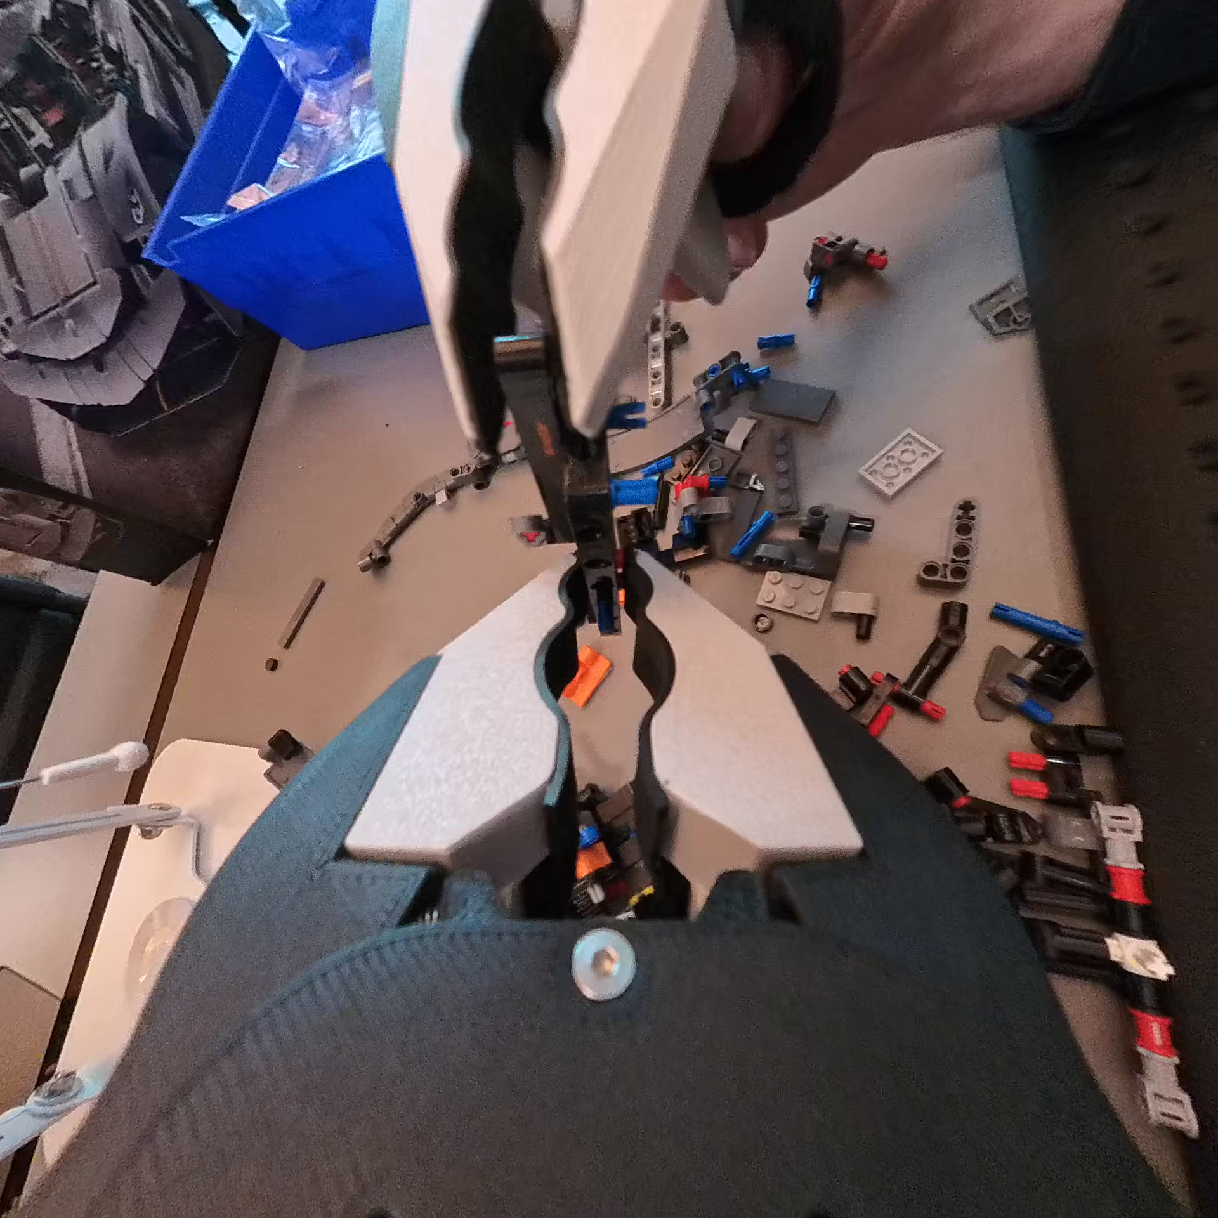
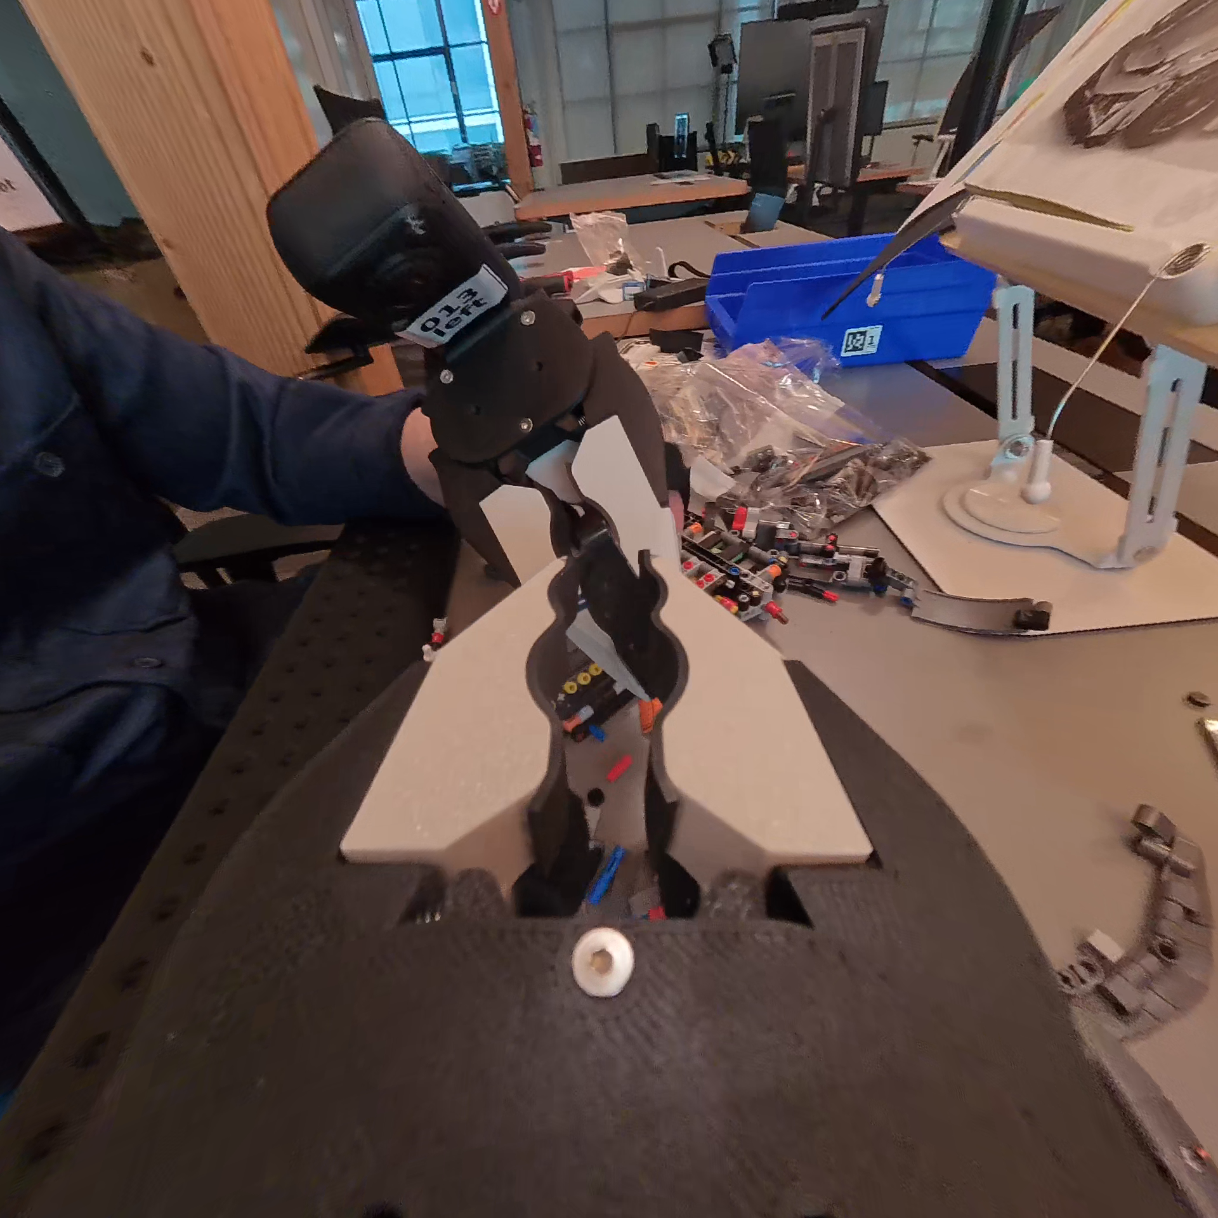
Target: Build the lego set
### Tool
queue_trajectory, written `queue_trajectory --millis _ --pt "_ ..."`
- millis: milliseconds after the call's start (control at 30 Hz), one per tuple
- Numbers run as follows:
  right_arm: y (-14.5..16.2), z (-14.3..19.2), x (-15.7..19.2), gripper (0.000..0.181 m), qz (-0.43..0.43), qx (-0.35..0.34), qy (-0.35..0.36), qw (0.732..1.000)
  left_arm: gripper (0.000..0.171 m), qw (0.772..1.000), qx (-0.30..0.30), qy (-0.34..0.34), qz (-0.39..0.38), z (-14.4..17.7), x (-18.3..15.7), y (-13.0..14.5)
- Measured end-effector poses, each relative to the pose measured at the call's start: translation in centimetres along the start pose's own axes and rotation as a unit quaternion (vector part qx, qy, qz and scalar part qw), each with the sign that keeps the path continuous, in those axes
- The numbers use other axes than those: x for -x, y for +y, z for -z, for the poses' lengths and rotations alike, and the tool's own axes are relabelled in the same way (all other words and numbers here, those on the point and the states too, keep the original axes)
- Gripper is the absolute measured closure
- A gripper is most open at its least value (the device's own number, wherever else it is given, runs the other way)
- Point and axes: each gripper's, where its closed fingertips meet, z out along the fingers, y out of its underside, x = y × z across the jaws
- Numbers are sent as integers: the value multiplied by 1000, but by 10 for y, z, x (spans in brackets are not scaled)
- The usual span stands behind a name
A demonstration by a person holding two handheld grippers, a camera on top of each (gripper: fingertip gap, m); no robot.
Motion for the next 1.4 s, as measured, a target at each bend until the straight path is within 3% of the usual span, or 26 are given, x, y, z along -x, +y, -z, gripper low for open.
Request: queue_trajectory --millis 467,633,733,900,1033,1400 --pt "1 2 -3 174 -60 -2 -16 998 159 991 53 -68 -100 -5 1 3" --pt "1 4 -8 175 -54 0 3 999 156 998 46 -29 -42 -4 -2 4" --pt "4 6 -15 177 -59 3 19 998 143 999 12 -20 -22 3 0 -3" --pt "12 1 -15 177 -30 36 36 998 143 999 -27 -22 -5 14 5 -17" --pt "16 -5 -13 177 -16 50 41 998 151 1000 -3 -15 -12 7 1 -9" --pt "22 -8 -18 175 -37 68 57 995 158 987 65 -101 -106 1 10 -1"
